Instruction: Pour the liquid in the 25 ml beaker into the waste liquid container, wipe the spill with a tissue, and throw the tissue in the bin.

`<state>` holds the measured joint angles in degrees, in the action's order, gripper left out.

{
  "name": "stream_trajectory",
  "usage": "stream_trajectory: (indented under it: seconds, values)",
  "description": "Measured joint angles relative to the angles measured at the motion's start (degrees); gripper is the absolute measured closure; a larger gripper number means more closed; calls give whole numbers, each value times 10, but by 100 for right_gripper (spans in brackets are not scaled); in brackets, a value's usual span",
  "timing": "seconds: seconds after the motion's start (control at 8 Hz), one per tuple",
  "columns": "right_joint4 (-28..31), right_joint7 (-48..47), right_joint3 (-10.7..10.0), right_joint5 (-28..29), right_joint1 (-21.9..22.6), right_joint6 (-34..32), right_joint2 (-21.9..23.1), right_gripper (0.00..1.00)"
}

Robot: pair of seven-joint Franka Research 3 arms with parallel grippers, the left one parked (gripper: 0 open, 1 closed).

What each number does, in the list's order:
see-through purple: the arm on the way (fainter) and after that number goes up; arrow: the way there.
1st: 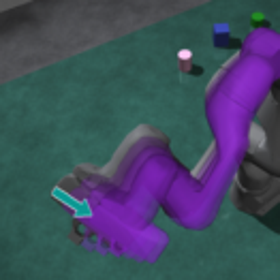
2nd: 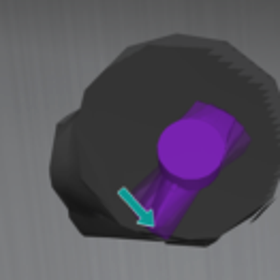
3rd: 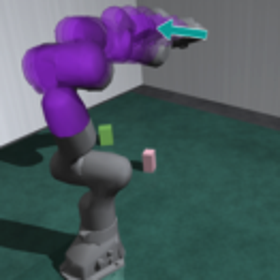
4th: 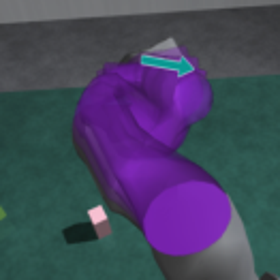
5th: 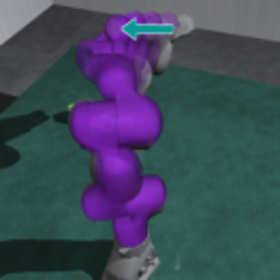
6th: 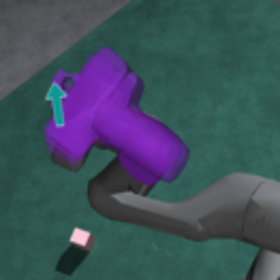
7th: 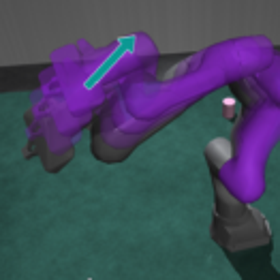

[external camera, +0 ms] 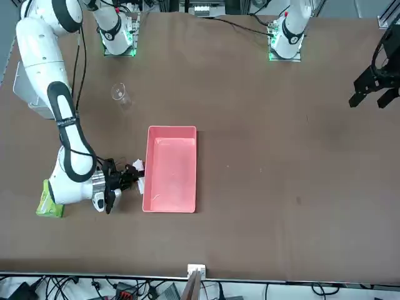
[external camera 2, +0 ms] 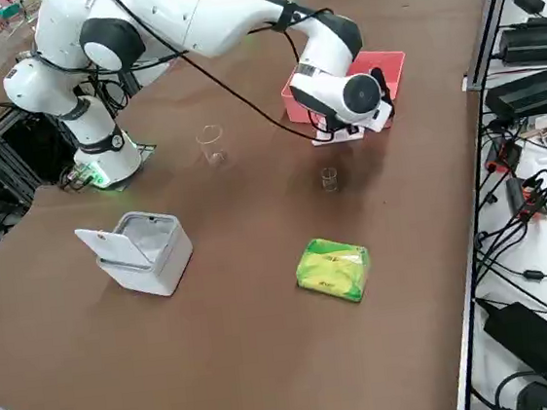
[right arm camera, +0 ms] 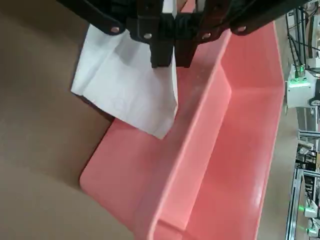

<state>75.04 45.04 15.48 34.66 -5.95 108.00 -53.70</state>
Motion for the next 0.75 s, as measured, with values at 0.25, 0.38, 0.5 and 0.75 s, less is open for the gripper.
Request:
stream_trajectory:
  seconds: [0.25, 0.38, 0.5, 0.75]
  values:
    - [0, 4, 0, 0, 3, 15, -9, 98]
    - [0, 6, 0, 0, 4, 21, -11, 98]
    - [0, 12, 0, 0, 4, 27, -13, 98]
    - [0, 24, 0, 0, 6, 41, -15, 98]
